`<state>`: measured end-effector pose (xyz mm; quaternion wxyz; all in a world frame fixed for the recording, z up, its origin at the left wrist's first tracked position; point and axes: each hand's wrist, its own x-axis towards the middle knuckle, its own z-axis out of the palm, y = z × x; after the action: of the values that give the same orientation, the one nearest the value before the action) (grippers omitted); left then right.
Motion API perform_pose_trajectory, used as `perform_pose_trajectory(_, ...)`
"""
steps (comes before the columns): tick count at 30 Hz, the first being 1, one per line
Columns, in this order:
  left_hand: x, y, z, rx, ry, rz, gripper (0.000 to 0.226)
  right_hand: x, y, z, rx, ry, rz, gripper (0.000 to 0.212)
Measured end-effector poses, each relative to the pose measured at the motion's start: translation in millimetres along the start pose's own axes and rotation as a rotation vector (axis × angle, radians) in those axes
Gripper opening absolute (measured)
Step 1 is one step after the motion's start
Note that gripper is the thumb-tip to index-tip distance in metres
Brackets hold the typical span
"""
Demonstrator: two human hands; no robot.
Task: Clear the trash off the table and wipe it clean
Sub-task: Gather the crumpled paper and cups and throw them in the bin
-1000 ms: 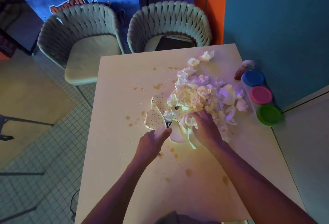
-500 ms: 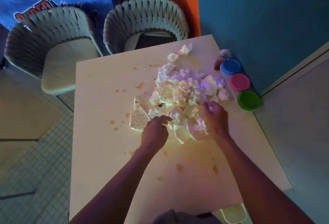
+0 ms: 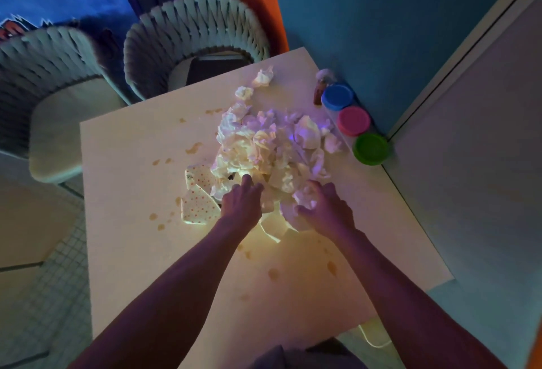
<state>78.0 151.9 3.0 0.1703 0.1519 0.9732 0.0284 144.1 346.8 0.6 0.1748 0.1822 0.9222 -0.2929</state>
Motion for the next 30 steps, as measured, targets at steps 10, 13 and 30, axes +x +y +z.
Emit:
perform_pose_trajectory(10,-14,8,-15,-0.382,0.159,-0.109,0.018,16,16,10,-0.002,-0.044,-0.028,0.032)
perform_pose_trajectory(13,-21,13,-16,-0.489,0.190,-0.146,0.008,22,17,9,0.072,-0.053,-0.032,0.021)
perform_pose_trajectory(30,38,79,6,-0.167,-0.008,-0.116,0.060,9,46,-54,0.791,0.020,0.341,0.032)
